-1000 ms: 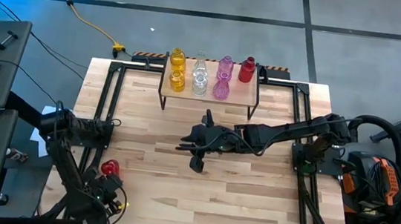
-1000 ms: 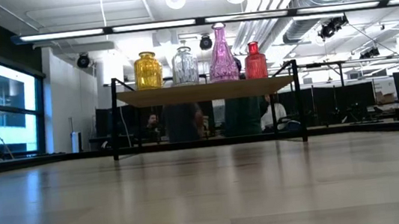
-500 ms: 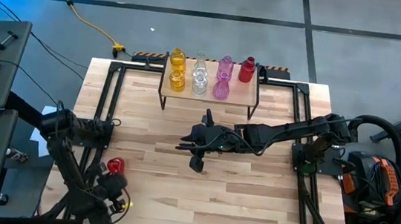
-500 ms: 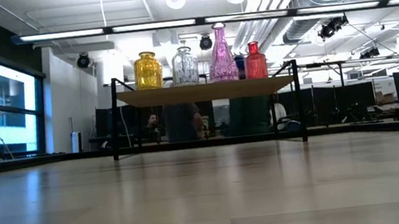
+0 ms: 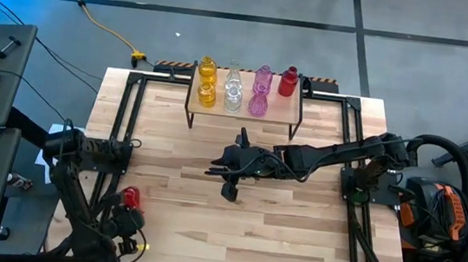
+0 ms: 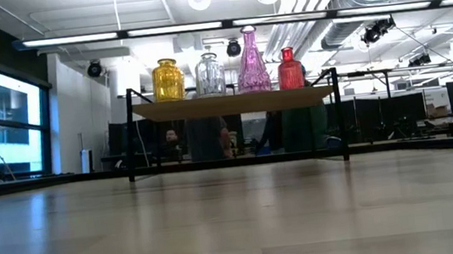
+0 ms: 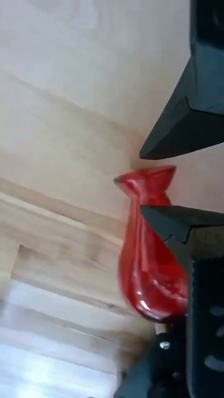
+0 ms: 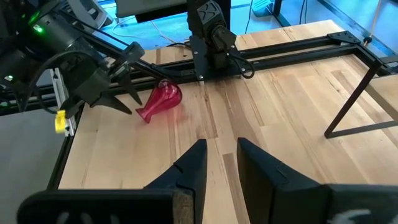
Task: Sort vases onto shelf
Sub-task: Put the red vase on the shelf aligned with the other red vase
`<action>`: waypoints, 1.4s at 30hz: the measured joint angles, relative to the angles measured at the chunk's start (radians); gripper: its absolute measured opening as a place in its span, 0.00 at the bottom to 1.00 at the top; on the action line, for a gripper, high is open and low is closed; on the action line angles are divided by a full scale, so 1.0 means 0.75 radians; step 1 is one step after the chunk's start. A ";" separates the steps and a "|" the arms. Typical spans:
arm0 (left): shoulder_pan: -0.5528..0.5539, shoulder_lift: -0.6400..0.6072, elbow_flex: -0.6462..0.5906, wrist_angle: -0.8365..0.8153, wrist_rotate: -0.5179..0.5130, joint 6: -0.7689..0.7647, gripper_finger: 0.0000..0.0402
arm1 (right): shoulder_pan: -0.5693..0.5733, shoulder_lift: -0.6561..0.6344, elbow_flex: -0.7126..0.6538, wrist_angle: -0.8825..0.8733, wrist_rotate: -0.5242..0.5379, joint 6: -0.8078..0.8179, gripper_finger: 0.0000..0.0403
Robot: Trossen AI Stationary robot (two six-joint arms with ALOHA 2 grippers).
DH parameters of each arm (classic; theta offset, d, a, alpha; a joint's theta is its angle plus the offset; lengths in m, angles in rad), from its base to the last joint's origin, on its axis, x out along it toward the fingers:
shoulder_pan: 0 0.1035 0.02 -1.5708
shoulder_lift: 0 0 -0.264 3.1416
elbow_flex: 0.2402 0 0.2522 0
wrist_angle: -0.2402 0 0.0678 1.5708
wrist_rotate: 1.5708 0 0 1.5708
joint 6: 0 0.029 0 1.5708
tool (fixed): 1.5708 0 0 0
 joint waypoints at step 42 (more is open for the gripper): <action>0.070 -0.006 -0.073 0.036 0.275 -0.152 0.01 | -0.002 0.000 0.000 0.001 0.000 0.005 0.18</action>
